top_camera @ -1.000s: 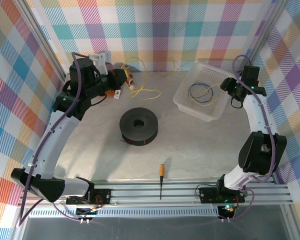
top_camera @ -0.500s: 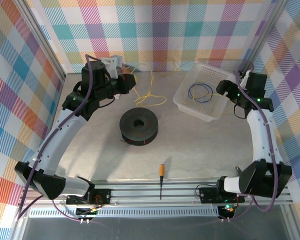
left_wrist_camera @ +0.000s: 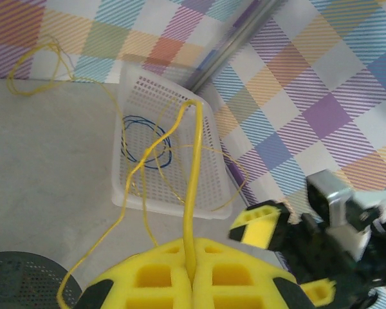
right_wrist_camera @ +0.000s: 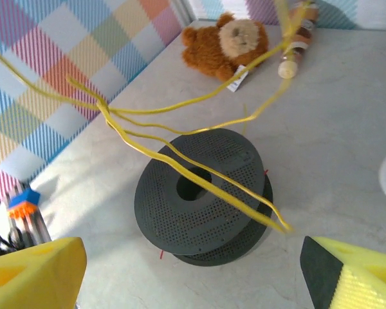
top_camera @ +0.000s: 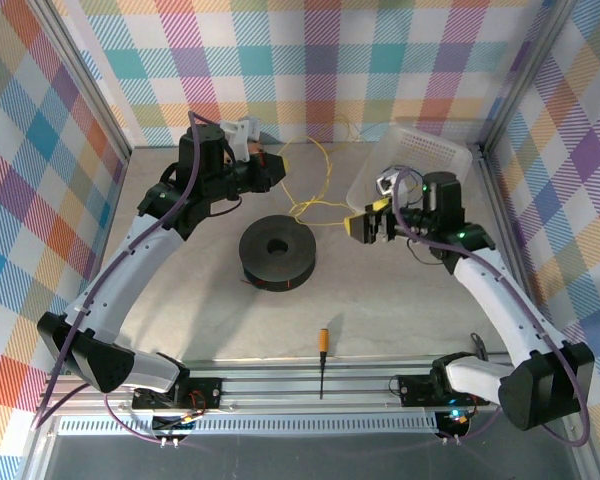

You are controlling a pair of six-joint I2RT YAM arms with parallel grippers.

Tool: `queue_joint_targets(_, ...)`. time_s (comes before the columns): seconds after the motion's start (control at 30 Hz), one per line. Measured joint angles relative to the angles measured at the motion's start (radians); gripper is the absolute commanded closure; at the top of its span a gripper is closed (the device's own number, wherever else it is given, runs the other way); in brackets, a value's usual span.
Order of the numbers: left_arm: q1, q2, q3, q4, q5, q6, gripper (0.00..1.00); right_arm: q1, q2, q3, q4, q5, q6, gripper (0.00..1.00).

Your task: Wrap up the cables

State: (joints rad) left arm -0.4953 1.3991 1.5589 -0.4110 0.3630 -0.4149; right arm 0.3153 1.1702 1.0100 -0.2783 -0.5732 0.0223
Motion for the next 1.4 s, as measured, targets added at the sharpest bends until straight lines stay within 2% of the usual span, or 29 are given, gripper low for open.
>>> queue_joint_targets(0.1, 0.000, 0.000, -0.007, 0.001, 0.020, -0.012, 1.00, 0.050, 0.003, -0.050, 0.062, 0.042, -0.072, 0.14)
queue_joint_targets(0.17, 0.000, 0.000, -0.012, 0.000, 0.031, -0.016, 1.00, 0.072, 0.018, -0.051, 0.103, 0.074, -0.105, 0.19)
queue_joint_targets(0.27, 0.000, 0.000, -0.016, -0.001, 0.044, -0.019, 1.00, 0.084, 0.055, -0.051, 0.167, 0.138, -0.134, 0.25)
queue_joint_targets(0.37, 0.000, 0.000, -0.016, -0.001, 0.048, -0.019, 1.00, 0.092, 0.091, -0.051, 0.209, 0.210, -0.144, 0.27)
queue_joint_targets(0.4, 0.000, -0.001, -0.016, -0.001, 0.048, -0.019, 1.00, 0.092, 0.099, -0.051, 0.217, 0.223, -0.144, 0.35)
queue_joint_targets(0.47, 0.000, -0.002, -0.016, -0.001, 0.048, -0.019, 1.00, 0.093, 0.116, -0.051, 0.233, 0.242, -0.155, 0.68)
queue_joint_targets(0.53, 0.000, -0.002, -0.016, -0.005, 0.042, -0.014, 1.00, 0.093, 0.127, -0.051, 0.232, 0.253, -0.159, 0.94)
queue_joint_targets(0.57, 0.000, -0.002, -0.016, -0.011, 0.030, -0.010, 1.00, 0.094, 0.130, -0.050, 0.225, 0.264, -0.160, 1.00)
queue_joint_targets(0.77, 0.013, -0.003, 0.058, -0.150, -0.175, 0.065, 1.00, 0.097, 0.100, -0.051, 0.159, 0.410, -0.170, 1.00)
queue_joint_targets(0.9, 0.088, -0.018, 0.121, -0.213, -0.265, 0.092, 1.00, 0.099, -0.039, -0.122, 0.156, 0.554, -0.160, 1.00)
queue_joint_targets(1.13, 0.246, -0.063, 0.164, -0.261, -0.276, 0.094, 1.00, 0.077, -0.187, -0.167, 0.142, 0.785, -0.063, 1.00)
queue_joint_targets(1.27, 0.320, -0.084, 0.168, -0.282, -0.263, 0.095, 1.00, -0.018, -0.192, -0.167, 0.087, 0.850, 0.032, 1.00)
queue_joint_targets(1.4, 0.357, -0.097, 0.182, -0.309, -0.225, 0.102, 1.00, -0.118, -0.189, -0.166, 0.020, 0.848, 0.114, 1.00)
